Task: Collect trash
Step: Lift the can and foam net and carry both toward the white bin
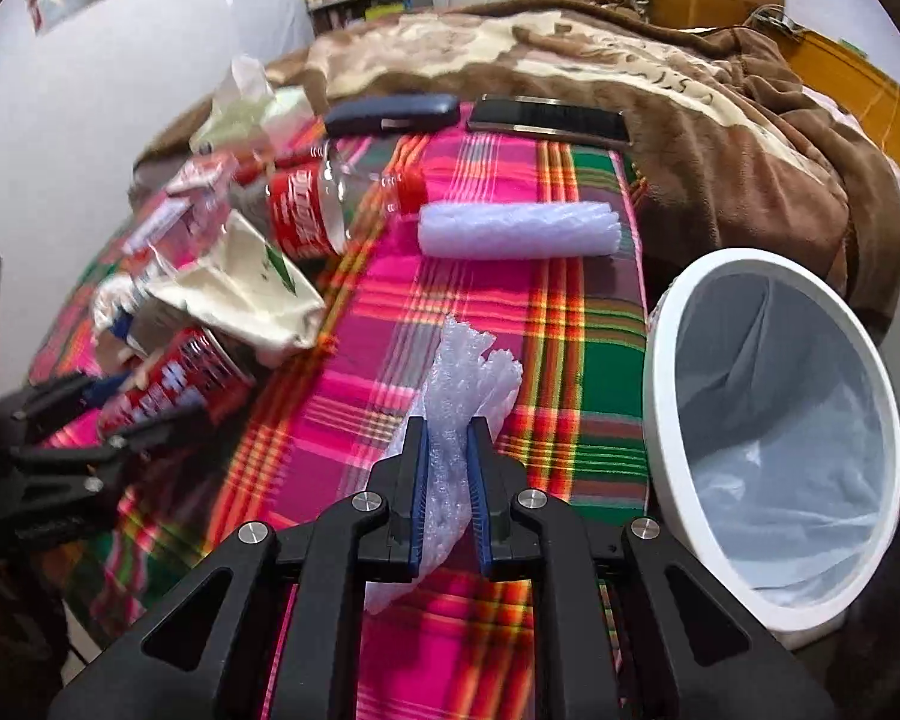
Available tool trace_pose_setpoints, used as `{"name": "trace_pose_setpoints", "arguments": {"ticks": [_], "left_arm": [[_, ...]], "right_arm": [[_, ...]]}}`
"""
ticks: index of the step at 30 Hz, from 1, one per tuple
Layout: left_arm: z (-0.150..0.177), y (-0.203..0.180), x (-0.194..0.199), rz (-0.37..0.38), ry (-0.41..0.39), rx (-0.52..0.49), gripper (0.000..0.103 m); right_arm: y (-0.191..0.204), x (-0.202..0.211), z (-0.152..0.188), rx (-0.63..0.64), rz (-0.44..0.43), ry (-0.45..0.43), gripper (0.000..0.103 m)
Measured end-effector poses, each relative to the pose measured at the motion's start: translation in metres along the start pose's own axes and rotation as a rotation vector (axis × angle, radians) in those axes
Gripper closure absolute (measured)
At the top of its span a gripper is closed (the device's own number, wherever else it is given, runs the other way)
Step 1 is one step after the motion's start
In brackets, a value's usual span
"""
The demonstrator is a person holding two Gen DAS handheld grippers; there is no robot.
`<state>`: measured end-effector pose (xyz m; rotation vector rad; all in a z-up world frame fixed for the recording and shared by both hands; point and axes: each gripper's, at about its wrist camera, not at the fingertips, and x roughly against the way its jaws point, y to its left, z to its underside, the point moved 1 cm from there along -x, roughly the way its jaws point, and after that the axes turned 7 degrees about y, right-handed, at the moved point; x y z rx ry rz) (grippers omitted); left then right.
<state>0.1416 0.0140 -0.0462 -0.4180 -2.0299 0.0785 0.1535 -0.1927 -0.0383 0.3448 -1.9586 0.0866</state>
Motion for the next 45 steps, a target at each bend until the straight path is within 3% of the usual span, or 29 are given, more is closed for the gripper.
{"name": "trace_pose_setpoints", "arguments": {"ticks": [4,5,6,8,9,11,19,27,36,45], "left_arm": [[0.002,0.0,0.0,0.021,0.006,0.028,0.043],[0.002,0.0,0.0,0.03,0.01,0.036,0.043],[0.003,0.0,0.0,0.042,0.012,0.046,0.043],[0.005,-0.001,0.001,0.045,0.016,0.056,0.043],[0.006,-0.002,0.001,0.046,0.016,0.054,0.043],[0.006,-0.005,-0.002,0.046,0.022,0.056,0.043],[0.002,-0.012,-0.014,0.018,0.031,0.057,0.043],[0.003,-0.026,-0.018,0.017,0.03,0.057,0.047],[0.01,-0.04,-0.012,0.019,0.015,0.073,0.051],[-0.001,-0.088,0.008,0.055,-0.033,0.004,0.051]], "right_arm": [[-0.002,-0.004,-0.003,-0.046,-0.051,-0.023,0.085],[-0.004,-0.005,-0.002,-0.065,-0.047,-0.033,0.079],[-0.004,-0.006,0.0,-0.077,-0.041,-0.036,0.063],[-0.005,-0.009,0.006,-0.115,-0.022,-0.037,0.043],[-0.005,-0.01,0.009,-0.118,-0.033,-0.036,0.043],[-0.004,-0.017,0.015,-0.133,-0.049,-0.017,0.043],[0.002,-0.016,0.026,-0.129,0.076,-0.088,0.043],[-0.01,-0.009,0.035,-0.185,0.078,-0.13,0.073],[-0.02,0.003,0.045,-0.217,0.025,-0.176,0.076],[-0.052,0.036,0.055,-0.262,0.02,-0.243,0.076]]}}
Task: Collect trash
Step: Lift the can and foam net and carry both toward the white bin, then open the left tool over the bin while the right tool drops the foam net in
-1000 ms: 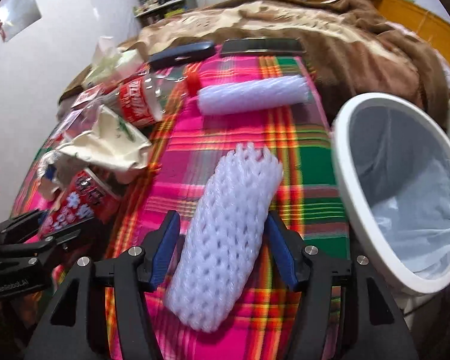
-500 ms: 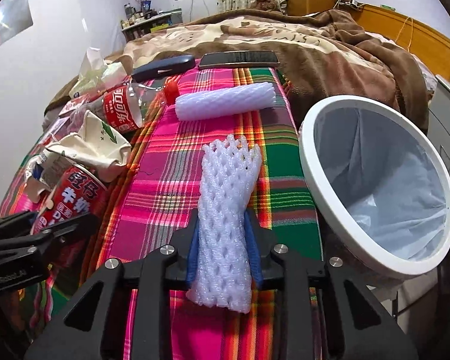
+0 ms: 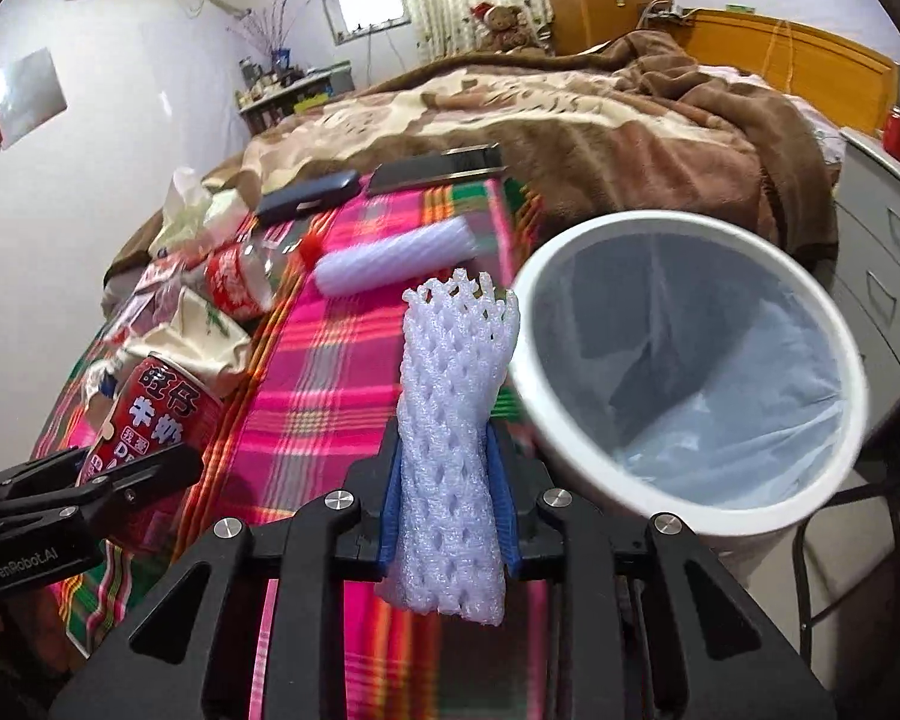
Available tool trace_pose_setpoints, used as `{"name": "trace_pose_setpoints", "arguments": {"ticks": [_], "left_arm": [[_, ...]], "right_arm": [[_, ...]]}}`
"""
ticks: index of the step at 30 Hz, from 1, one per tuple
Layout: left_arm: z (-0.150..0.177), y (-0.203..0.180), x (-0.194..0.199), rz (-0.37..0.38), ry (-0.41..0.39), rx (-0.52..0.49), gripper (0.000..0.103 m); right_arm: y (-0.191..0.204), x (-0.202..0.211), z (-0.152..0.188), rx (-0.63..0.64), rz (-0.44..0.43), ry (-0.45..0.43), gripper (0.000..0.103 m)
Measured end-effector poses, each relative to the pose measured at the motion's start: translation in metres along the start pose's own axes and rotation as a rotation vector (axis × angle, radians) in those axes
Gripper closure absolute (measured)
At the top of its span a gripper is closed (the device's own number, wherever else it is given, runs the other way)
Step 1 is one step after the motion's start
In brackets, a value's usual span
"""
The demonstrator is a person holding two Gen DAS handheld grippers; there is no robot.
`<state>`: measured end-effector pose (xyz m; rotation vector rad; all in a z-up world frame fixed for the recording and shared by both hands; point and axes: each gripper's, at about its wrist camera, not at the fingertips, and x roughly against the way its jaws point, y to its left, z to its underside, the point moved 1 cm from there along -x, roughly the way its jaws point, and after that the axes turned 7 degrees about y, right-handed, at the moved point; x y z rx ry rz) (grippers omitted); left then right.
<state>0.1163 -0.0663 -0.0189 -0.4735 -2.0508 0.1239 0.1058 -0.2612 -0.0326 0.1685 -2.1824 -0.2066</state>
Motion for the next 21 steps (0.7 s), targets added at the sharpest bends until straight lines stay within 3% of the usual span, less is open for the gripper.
{"name": "trace_pose_setpoints", "arguments": {"ticks": [11,21], "left_arm": [[-0.033,-0.076,-0.024,0.061,0.001,-0.122,0.05],[-0.061,-0.135,-0.058,0.119,0.03,-0.202,0.05]], "right_arm": [[-0.062,0.015,-0.009,-0.096,0.106,-0.025,0.076],[-0.101,0.006,-0.02,-0.139,0.143,-0.003,0.076]]}}
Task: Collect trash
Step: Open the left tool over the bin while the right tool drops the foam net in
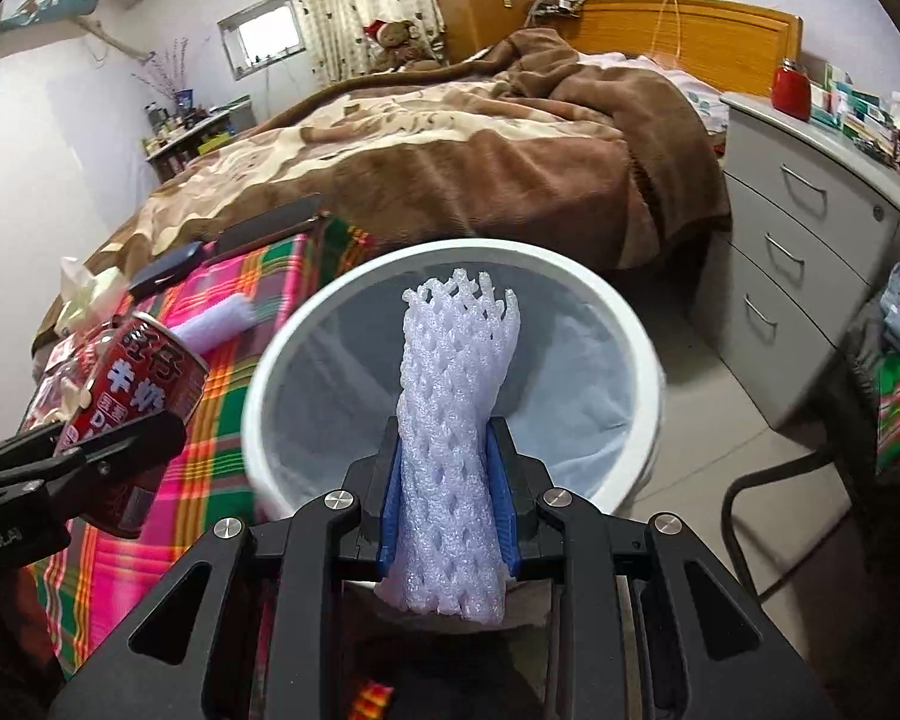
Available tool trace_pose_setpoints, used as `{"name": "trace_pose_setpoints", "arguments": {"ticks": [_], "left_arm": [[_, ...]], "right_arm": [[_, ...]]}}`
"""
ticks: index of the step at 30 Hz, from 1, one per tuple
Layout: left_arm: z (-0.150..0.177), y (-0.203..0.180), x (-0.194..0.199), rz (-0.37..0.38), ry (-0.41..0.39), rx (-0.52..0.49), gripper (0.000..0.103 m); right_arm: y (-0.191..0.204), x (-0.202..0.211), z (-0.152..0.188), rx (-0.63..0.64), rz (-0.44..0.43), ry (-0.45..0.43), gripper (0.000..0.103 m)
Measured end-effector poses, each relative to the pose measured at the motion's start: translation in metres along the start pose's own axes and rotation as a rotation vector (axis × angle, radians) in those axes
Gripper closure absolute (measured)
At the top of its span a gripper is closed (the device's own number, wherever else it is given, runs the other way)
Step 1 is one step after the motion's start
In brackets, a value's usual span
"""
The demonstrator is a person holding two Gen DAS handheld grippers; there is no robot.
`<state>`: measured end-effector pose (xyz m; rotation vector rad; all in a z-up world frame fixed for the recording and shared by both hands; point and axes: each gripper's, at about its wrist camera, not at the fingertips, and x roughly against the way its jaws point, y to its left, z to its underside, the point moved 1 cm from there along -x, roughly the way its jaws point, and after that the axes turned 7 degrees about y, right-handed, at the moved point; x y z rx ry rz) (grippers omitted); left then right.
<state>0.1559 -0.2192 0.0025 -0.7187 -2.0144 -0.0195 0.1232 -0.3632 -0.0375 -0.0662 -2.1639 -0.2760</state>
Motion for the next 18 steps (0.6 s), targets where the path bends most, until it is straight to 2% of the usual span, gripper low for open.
{"name": "trace_pose_setpoints", "arguments": {"ticks": [11,13,15,16,17,18], "left_arm": [[-0.028,-0.014,-0.049,0.019,0.061,-0.018,0.05],[-0.032,-0.014,-0.051,0.025,0.047,-0.021,0.043],[-0.036,-0.014,-0.052,0.046,0.041,-0.014,0.038],[-0.037,-0.014,-0.051,0.05,0.038,-0.008,0.038],[-0.037,-0.013,-0.051,0.047,0.035,-0.005,0.038],[-0.037,-0.013,-0.05,0.044,0.033,-0.006,0.038]], "right_arm": [[-0.019,-0.021,-0.01,0.024,0.034,0.052,0.074],[-0.023,-0.023,-0.009,0.024,0.053,0.062,0.068],[-0.027,-0.023,-0.008,0.02,0.056,0.065,0.047],[-0.028,-0.022,-0.007,0.013,0.052,0.062,0.042],[-0.029,-0.02,-0.006,0.01,0.045,0.058,0.038],[-0.03,-0.019,-0.005,0.008,0.044,0.058,0.038]]}}
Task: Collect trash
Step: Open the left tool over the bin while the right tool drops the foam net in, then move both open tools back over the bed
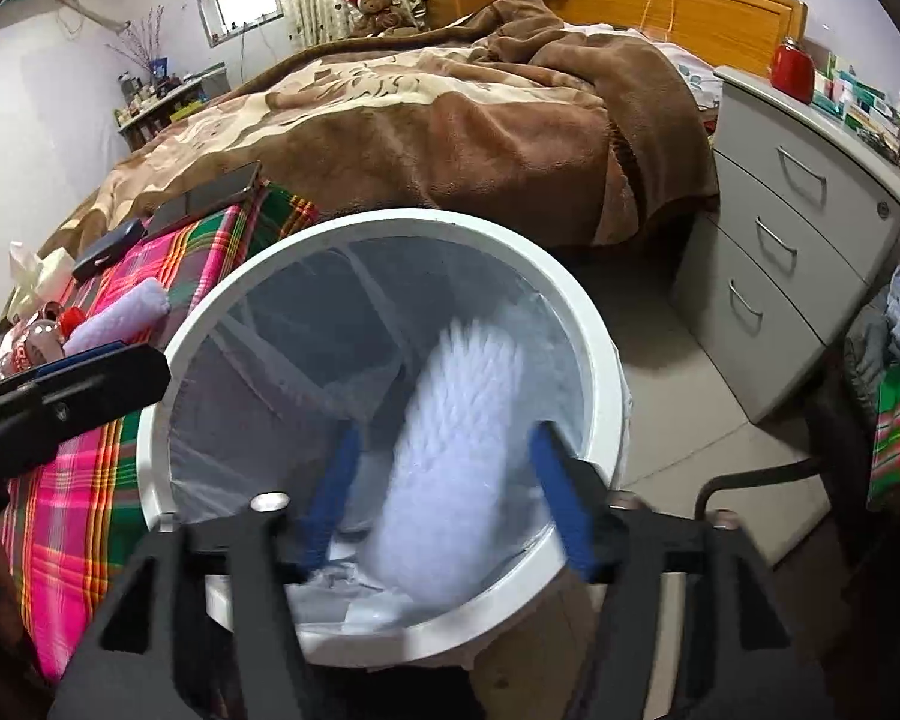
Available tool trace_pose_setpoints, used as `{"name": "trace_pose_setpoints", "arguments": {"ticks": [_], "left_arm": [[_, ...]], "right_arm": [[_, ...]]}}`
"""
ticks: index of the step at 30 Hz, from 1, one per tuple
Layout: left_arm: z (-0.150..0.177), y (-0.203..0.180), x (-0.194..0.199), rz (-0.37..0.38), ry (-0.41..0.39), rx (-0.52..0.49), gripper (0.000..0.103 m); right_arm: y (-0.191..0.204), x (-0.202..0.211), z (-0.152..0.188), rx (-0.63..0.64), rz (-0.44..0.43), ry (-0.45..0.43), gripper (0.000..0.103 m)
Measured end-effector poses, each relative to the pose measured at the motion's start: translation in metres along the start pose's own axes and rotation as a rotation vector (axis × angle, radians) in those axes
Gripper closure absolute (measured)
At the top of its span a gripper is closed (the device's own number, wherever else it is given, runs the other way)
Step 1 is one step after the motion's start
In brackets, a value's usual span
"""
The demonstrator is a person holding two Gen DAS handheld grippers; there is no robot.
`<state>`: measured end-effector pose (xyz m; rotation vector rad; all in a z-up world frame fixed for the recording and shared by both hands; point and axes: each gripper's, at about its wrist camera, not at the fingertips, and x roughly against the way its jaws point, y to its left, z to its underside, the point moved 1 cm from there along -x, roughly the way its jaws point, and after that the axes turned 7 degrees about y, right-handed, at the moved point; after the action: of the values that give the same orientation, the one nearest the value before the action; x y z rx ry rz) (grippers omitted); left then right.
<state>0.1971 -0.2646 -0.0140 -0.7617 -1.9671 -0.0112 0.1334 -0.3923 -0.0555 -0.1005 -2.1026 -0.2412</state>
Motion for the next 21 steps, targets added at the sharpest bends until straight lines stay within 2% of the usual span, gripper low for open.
{"name": "trace_pose_setpoints", "arguments": {"ticks": [3,13,21], "left_arm": [[0.003,0.003,0.003,-0.01,-0.002,0.007,0.038],[0.028,0.023,0.036,-0.055,-0.035,0.036,0.038],[0.055,0.047,0.075,-0.113,-0.095,0.09,0.038]], "right_arm": [[0.0,0.003,0.002,-0.008,0.02,-0.01,0.038],[0.014,0.019,0.003,-0.014,-0.023,-0.055,0.038],[0.044,0.029,0.008,0.021,-0.069,-0.095,0.038]]}}
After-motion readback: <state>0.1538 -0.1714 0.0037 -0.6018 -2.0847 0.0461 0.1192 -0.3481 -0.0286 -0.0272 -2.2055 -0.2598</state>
